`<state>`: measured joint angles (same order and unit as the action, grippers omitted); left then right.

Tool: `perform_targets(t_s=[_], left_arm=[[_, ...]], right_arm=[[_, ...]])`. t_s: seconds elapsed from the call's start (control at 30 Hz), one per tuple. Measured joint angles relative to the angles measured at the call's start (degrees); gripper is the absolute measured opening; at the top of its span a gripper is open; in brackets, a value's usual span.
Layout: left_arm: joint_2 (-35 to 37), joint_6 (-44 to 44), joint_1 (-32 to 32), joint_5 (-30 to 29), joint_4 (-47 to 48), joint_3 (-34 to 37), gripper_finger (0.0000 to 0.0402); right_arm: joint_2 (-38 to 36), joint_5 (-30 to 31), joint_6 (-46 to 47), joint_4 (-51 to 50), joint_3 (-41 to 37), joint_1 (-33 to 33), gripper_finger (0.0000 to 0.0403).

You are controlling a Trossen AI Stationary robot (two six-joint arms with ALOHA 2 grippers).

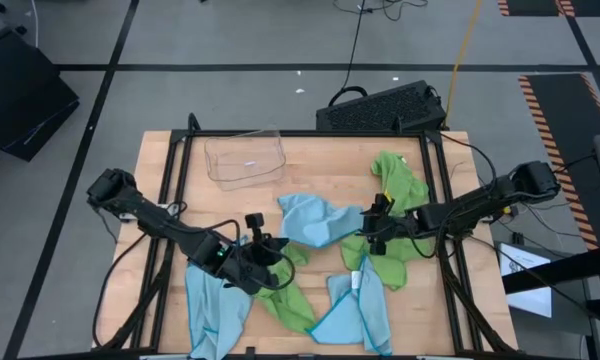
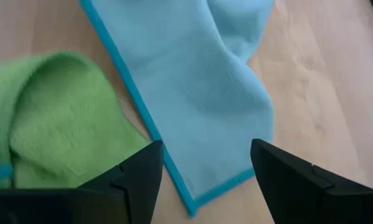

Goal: Fold microfiber towels
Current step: Fold the top center blue microfiber cloth

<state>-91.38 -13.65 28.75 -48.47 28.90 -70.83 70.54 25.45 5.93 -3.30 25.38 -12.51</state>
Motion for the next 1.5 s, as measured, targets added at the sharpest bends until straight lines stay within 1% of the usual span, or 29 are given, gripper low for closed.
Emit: perform_targets(t_s=[0.07, 0.13, 0.23, 0.33, 0.43, 0.53, 0.67, 0.8, 0.9, 1.0, 1.1, 1.17, 1.27, 1.37, 1.5], left_arm=[[-0.02, -0.35, -0.27, -4.27, 0.10, 0.00, 0.0015], [-0.02, -0.81, -0.59, -9.79, 0.03, 0.00, 0.0015], [-0.02, -1.96, -0.90, -16.54, 0.01, 0.00, 0.0008], [-0.02, -1.97, -0.70, -21.21, -0.14, 0.00, 0.0006], [-0.02, -1.96, -0.44, -24.37, -0.04, 0.00, 0.0014], [-0.02, -1.81, -0.46, -25.04, 0.01, 0.00, 0.0015], [-0.02, -1.62, -0.85, -25.11, 0.05, 0.00, 0.0006], [-0.02, -1.54, -1.19, -25.11, 0.05, 0.00, 0.0014], [-0.02, -0.79, -1.36, -24.95, 0.05, 0.00, 0.0014], [-0.02, 0.27, -1.36, -24.81, 0.05, 0.00, 0.0006], [-0.01, 0.53, -1.36, -24.74, 0.05, 0.00, 0.0011], [0.23, 1.11, -1.36, -24.32, 0.11, 0.00, 0.0011], [0.40, 1.38, -1.42, -23.58, 0.05, -0.02, 0.0006], [0.38, 2.04, -1.42, -23.55, 0.08, -0.02, 0.0008], [0.38, 2.65, -1.77, -23.48, 0.07, -0.02, 0.0006]], right_arm=[[0.00, -0.07, 1.08, -0.12, -0.01, -0.30, 0.0233], [0.00, -0.07, 1.05, 0.20, -0.01, -0.42, 0.0228], [0.00, -0.01, 0.70, 0.01, -0.01, -0.42, 0.0222], [0.00, -0.01, -0.62, 0.02, -0.01, -0.42, 0.0220], [0.00, -0.13, 0.44, 0.20, -0.01, -0.74, 0.0223], [0.00, -0.17, 0.86, 1.83, -0.01, -2.20, 0.0231], [1.09, -0.11, -0.64, 7.46, 0.00, -4.37, 0.0250], [3.67, -0.13, -1.64, 13.20, 0.01, -5.33, 0.0265], [5.85, -0.04, -3.41, 16.43, 0.04, -5.23, 0.0269], [7.84, 0.04, -4.33, 15.92, 0.45, -5.23, 0.0269], [8.90, 0.25, -4.03, 13.52, 0.94, -5.23, 0.0265], [8.93, 1.57, -3.49, 12.15, 1.04, -5.23, 0.0259], [8.75, 4.73, -2.04, 9.72, 1.04, -5.23, 0.0249], [8.63, 5.99, -0.64, 8.21, 1.08, -5.12, 0.0237], [8.65, 6.05, 1.37, 5.16, 1.08, -4.79, 0.0218]])
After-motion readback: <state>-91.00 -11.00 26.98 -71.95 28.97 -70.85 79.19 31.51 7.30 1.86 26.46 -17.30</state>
